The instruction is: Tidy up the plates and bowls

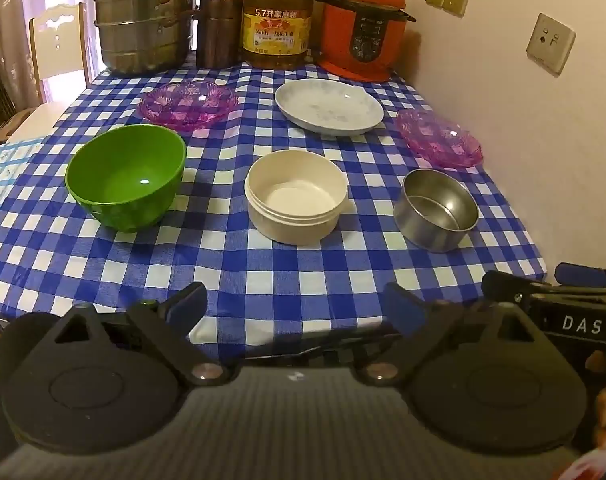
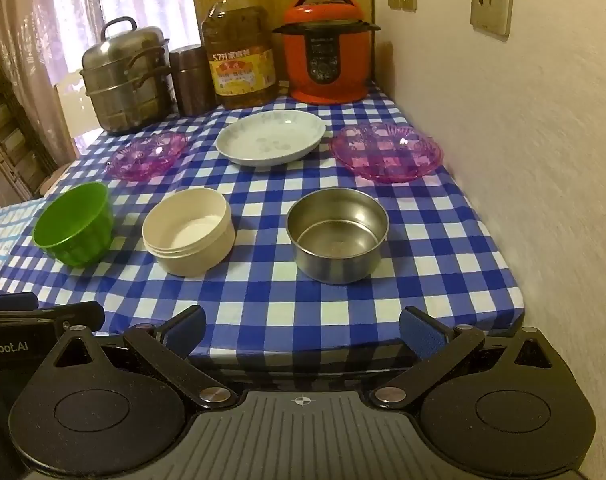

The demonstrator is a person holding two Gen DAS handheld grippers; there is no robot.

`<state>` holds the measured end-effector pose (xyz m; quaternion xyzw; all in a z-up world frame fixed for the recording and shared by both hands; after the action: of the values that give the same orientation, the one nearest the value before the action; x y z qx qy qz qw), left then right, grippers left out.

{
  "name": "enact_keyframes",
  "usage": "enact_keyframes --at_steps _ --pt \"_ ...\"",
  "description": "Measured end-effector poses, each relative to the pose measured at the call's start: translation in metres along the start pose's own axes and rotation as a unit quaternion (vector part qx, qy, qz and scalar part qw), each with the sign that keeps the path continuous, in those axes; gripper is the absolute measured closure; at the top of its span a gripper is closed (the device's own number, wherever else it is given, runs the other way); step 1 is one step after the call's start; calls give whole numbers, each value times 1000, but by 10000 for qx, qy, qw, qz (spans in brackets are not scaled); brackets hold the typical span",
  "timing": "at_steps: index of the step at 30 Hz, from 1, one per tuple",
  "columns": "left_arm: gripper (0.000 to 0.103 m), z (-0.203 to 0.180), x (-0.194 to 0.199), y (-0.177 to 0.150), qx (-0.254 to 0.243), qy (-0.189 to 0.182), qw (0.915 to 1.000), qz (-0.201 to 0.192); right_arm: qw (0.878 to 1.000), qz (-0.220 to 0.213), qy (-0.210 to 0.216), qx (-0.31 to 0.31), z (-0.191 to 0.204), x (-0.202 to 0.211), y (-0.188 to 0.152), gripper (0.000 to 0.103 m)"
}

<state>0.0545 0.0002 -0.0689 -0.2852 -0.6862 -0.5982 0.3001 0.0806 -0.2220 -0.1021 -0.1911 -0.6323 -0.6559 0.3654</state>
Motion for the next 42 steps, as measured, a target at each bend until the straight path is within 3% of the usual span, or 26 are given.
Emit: enact_keyframes --at_steps 42 --pt "11 1 -1 0 20 -22 10000 10 10000 -10 -33 37 -10 0 9 1"
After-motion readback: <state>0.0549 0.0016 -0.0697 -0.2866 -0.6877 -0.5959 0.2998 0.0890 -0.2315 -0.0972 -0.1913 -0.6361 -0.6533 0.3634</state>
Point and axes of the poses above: each gripper's, at about its wrist camera, not at the fingertips, and x roughly against the way its jaws point, z to its left, y to its top, the point moved 8 cm from there along -x, roughly the way its jaws point
